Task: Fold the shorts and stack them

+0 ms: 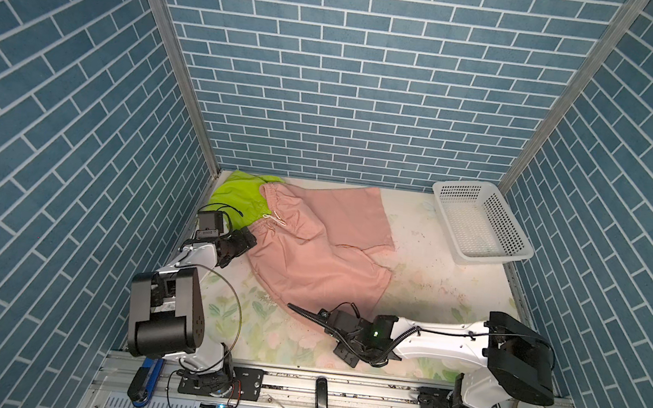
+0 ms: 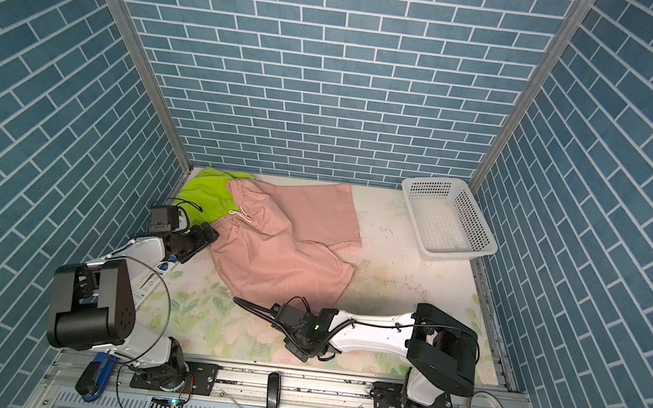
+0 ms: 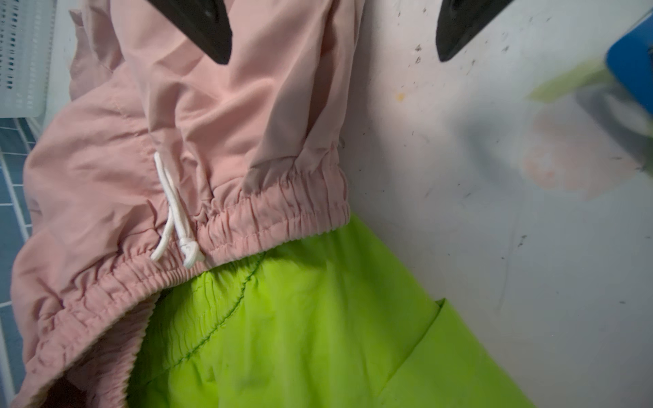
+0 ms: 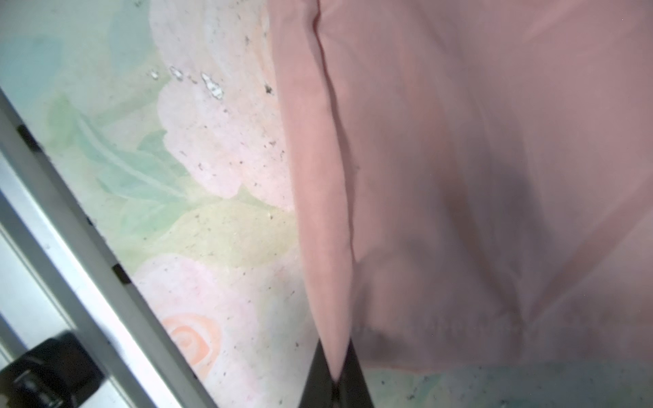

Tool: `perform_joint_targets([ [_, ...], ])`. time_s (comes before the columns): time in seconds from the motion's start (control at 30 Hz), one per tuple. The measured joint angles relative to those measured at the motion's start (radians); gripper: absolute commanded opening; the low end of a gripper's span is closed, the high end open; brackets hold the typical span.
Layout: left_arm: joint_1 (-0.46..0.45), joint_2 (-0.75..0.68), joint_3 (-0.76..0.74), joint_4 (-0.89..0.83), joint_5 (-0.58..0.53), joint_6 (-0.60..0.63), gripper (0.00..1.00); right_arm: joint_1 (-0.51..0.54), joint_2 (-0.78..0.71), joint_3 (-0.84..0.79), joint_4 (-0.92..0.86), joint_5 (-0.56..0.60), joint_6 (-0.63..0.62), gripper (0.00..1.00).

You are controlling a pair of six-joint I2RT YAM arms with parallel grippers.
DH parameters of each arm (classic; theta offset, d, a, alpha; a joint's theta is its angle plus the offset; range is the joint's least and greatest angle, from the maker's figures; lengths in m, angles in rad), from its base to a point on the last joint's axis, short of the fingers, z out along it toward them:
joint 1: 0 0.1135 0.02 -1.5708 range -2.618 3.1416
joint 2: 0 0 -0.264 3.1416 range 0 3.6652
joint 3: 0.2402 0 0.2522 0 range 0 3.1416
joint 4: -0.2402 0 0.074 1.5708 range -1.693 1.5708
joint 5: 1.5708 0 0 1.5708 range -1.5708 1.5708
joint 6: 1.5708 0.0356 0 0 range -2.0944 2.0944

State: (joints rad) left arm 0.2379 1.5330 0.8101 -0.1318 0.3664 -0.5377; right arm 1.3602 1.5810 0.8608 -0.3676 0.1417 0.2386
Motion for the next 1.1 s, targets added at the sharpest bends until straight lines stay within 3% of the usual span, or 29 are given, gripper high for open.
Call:
perform_joint_targets([
  [0.27, -0.006, 0.070, 0.000, 0.091, 0.050, -0.024, 0.84, 0.000, -0.072, -0.055, 0.031, 0.016, 0.016, 0.00],
  [0.37, -0.015, 0.102, 0.008, 0.118, 0.064, -0.037, 0.75, 0.000, -0.104, -0.066, 0.033, 0.033, 0.019, 0.00],
  [0.43, -0.025, 0.134, 0.025, 0.127, 0.068, -0.046, 0.55, 0.000, -0.126, -0.072, 0.037, 0.045, 0.019, 0.00],
  [0.53, -0.042, 0.179, 0.061, 0.132, 0.079, -0.046, 0.07, 0.000, -0.159, -0.084, 0.039, 0.066, 0.025, 0.00],
  [0.57, -0.045, 0.187, 0.076, 0.122, 0.080, -0.040, 0.00, 0.000, -0.172, -0.087, 0.031, 0.076, 0.027, 0.00],
  [0.77, -0.049, 0.085, 0.124, -0.051, 0.072, 0.005, 0.00, 0.000, -0.315, -0.099, -0.089, 0.163, 0.053, 0.00],
  [1.1, -0.051, -0.481, 0.119, -0.525, -0.055, 0.056, 0.00, 0.000, -0.674, -0.108, -0.233, 0.383, 0.081, 0.00],
])
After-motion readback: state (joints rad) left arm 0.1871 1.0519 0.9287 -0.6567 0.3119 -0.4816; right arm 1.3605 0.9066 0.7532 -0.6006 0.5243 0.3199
